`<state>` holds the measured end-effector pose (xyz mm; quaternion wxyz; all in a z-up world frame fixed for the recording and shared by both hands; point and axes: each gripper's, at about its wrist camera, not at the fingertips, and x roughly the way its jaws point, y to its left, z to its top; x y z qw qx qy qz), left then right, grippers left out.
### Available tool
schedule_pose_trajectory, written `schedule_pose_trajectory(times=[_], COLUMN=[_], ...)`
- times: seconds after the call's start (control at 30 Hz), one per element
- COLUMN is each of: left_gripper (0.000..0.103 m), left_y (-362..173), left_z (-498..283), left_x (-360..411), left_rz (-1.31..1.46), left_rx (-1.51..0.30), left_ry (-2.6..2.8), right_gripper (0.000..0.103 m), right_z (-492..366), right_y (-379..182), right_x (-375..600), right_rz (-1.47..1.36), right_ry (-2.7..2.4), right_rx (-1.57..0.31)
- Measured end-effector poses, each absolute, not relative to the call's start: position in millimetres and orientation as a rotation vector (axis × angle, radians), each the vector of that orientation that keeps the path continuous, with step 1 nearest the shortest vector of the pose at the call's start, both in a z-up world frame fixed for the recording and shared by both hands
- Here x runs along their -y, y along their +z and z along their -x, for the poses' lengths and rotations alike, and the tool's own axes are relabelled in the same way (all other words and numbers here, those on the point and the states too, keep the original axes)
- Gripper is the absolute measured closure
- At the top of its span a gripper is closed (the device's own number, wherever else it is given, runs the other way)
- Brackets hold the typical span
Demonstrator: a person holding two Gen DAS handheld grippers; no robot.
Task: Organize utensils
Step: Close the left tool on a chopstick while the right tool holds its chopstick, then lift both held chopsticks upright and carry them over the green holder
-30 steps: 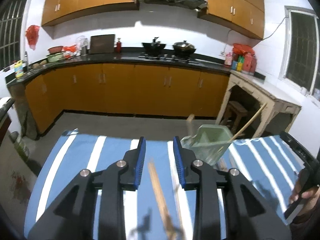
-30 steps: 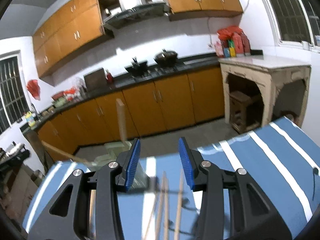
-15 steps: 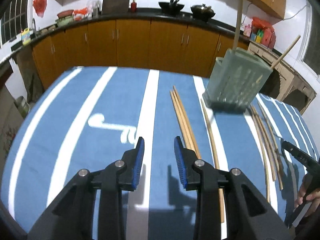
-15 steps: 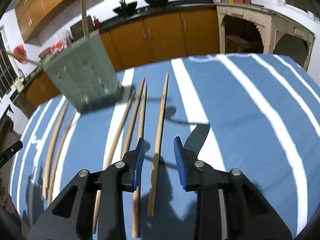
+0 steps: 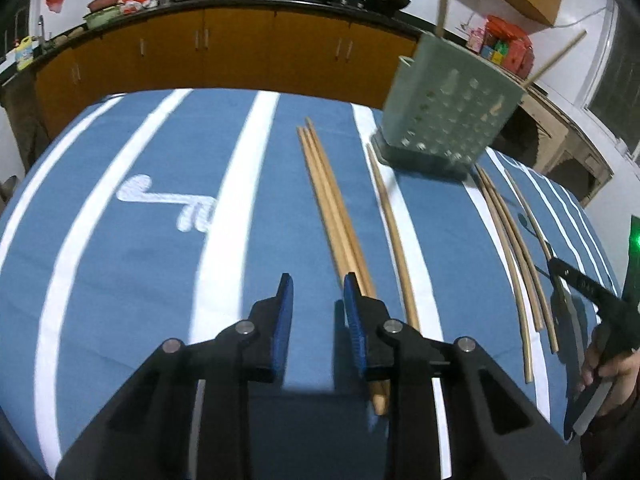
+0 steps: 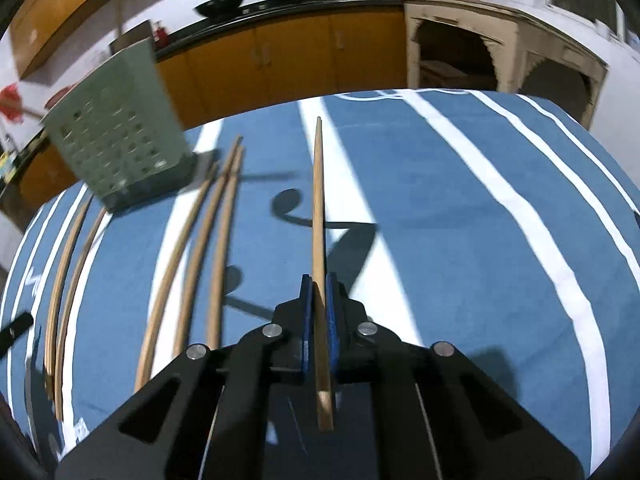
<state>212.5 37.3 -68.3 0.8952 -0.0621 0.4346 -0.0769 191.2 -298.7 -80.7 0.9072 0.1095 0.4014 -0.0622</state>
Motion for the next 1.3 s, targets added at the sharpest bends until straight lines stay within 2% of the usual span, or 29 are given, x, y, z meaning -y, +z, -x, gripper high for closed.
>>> schedule_pose_trajectory(times=[0.17,0.73,0.83,1.3], left_gripper=[0.084,0.086,0.094,0.094], left_y=[-78.5,-80.4,-81.3,-80.9], left_z=[-215.2,-219.4,-222.6,-242.5], left_x=[-25.6,-22.0,-23.4,-60.8], left_rz=[0.117,0.073,0.053,0.055], left_rx=[-0.931,-0.936,-0.931,-0.910], left_ry=[-0.184,-0.125,-0.101,-0.085], right_gripper=[0.095,0.095,0.095,0.095], right_z=[-190.9,-190.1,-190.4,-193.9], right_y=[-80.1,-79.9,-79.6,-80.7], right_x=[297.6,291.1,289.4,304.0], right_rz=[-0.213,-0.201,-0.181,-0.218], right_ry=[-0.128,-0.125,-0.123,-0.152], right_rx=[-0.827,-0.830,-0.832,-0.828])
